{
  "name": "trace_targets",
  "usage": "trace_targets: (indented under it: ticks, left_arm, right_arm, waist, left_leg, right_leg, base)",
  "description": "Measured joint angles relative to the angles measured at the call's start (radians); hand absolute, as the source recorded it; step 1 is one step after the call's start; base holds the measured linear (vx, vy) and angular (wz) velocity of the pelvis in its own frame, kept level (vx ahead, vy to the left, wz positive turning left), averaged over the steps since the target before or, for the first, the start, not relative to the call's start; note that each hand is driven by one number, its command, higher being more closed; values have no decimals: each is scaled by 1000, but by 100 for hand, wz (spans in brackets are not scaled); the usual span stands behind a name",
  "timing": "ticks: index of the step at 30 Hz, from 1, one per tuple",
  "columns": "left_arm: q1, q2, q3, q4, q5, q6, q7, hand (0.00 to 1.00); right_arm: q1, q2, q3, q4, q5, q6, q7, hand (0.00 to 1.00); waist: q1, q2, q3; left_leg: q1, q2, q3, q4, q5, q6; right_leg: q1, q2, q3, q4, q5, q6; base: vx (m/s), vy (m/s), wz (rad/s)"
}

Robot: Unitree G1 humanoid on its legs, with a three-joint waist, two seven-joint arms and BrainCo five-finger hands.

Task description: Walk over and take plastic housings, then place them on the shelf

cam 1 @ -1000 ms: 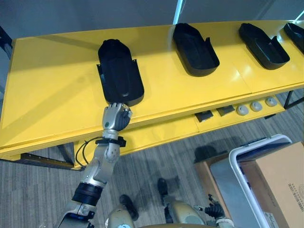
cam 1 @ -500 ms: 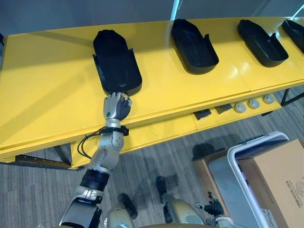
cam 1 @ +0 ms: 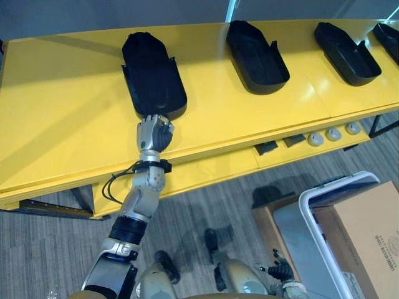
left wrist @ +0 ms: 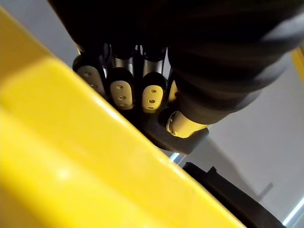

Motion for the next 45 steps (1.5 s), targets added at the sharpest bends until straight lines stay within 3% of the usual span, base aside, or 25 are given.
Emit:
trace_targets:
  ticks: [4, 6, 12, 16, 23, 27, 31, 35, 36, 39, 40, 45]
  left_arm:
    - [24, 2, 23, -120, -7, 3, 2, 100]
    - [61, 2, 17, -270, -7, -7, 3, 100]
    - [128, 31, 25, -576, -8, -102, 29, 100]
    - [168, 114, 163, -706, -40, -164, 75, 100]
    - [264, 152, 505, -704, -156, -187, 181, 100]
    - [448, 100, 647, -591, -217, -146, 204, 100]
    - [620, -46, 662, -426, -314, -104, 159, 100]
    - [689, -122, 630, -237, -356, -83, 74, 100]
    - [695, -128, 620, -201, -363, -80, 63, 0]
    - [701, -146, 573, 35, -434, -75, -6, 0]
    - [699, -154, 564, 114, -454, -75, -26, 0]
    - [698, -215, 500, 343, -568, -85, -133, 0]
  right_arm:
    - [0, 0, 0, 0, 2, -1, -1, 0]
    - [0, -1, 0, 1, 2, -2, -1, 0]
    - [6, -5, -1, 24, 2, -3, -1, 0]
    - [5, -10, -3, 49, 2, -4, -1, 0]
    - [7, -9, -14, 74, 2, -1, 0, 0]
    - [20, 2, -44, 76, 2, 3, 0, 0]
    - [23, 8, -48, 51, 2, 11, 0, 0]
    - [22, 45, -46, 18, 2, 28, 2, 0]
    - [21, 55, -44, 18, 2, 30, 4, 0]
    - [20, 72, -46, -5, 3, 51, 5, 0]
    - [24, 79, -45, -5, 5, 55, 5, 0]
    - [39, 83, -49, -7, 26, 62, 4, 0]
  waist:
    - [1, 2, 1]
    - [5, 4, 3]
    - [37, 8, 4]
    - [59, 8, 3]
    - [72, 15, -24]
    - [84, 20, -51]
    - [107, 29, -103]
    - [110, 34, -117]
    - [112, 29, -123]
    - [112, 37, -127]
    - [110, 24, -142]
    - [110, 20, -164]
  left_leg:
    - [0, -4, -10, -2, 4, -3]
    - [8, -10, -17, -10, 5, -4]
    - [59, -41, -53, -56, 17, -9]
    - [89, -69, -77, -115, 50, -14]
    - [147, -104, -114, -222, 109, -24]
    - [187, -116, -134, -284, 129, -32]
    - [211, -118, -134, -317, 138, -39]
    - [233, -113, -134, -336, 138, -40]
    - [236, -109, -134, -335, 138, -40]
    - [273, -109, -123, -352, 156, -48]
    - [283, -122, -122, -368, 165, -45]
    - [342, -155, -105, -474, 212, -44]
  right_leg:
    - [4, -1, -5, -1, 0, 0]
    - [17, -4, -10, -5, -1, -1]
    - [73, -18, -40, -7, -17, -11]
    - [96, -30, -65, -6, -25, -19]
    - [134, -40, -98, -4, -43, -32]
    - [169, -40, -123, -3, -61, -35]
    - [182, -39, -134, -2, -68, -37]
    - [201, -35, -149, 5, -69, -36]
    - [202, -33, -151, 11, -69, -36]
    - [210, -36, -155, 54, -98, -21]
    - [210, -45, -160, 62, -121, -23]
    - [210, -59, -174, 91, -164, -9]
  base:
    - [17, -52, 5]
    - [34, -44, 13]
    - [23, -17, 21]
    - [15, -6, 22]
    - [21, -13, 22]
    - [2, -23, 19]
    - [23, -7, 8]
    - [-5, -2, 14]
    - [-6, -1, 9]
    - [-10, 6, 0]
    - [0, 0, 0]
    - [3, 13, 6]
